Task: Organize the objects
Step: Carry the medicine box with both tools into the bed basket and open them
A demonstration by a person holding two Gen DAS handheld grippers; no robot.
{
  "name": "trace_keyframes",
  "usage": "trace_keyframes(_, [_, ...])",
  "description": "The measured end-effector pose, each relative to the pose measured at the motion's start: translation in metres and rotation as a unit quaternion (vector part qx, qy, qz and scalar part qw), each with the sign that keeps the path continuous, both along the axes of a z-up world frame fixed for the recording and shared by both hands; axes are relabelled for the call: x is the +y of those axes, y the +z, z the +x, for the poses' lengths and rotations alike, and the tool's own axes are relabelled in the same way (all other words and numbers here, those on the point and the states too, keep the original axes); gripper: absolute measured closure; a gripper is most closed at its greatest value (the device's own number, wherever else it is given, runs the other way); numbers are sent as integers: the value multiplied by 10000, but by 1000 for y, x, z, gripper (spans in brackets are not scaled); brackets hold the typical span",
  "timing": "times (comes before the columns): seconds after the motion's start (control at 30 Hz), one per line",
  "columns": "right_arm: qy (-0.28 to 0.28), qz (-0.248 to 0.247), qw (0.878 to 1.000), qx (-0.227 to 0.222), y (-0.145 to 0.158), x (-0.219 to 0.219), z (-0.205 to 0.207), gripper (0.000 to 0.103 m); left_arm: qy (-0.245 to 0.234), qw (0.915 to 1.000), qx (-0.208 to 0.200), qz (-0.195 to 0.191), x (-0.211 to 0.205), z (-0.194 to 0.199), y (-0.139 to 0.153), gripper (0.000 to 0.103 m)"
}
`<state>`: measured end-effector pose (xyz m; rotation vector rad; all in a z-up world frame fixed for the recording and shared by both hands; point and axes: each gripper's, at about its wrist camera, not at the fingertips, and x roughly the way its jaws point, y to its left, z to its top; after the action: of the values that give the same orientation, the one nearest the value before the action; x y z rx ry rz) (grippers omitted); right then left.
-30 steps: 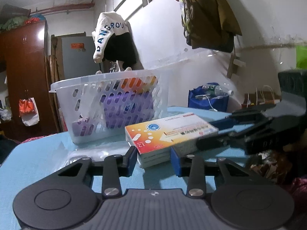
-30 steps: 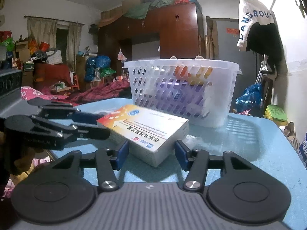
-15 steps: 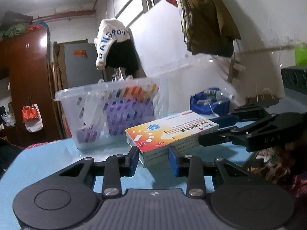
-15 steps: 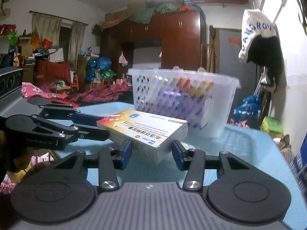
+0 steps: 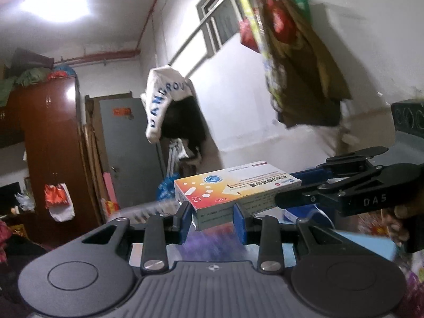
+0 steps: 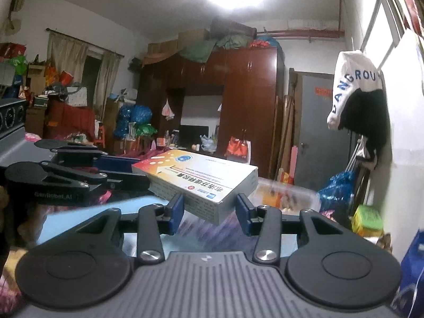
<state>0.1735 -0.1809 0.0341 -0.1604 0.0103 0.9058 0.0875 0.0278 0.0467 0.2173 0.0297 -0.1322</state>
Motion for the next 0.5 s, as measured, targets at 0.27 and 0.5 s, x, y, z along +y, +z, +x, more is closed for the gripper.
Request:
trace_keyframes(0.27, [-237,-534,9978,301,12,60,75,59,417,9976,537,-115,31,87,21,65])
trace_keyframes(0.5, [-393,-906,9937,533,-12,77,89,60,595,9936,945,-145,45,118,5,65])
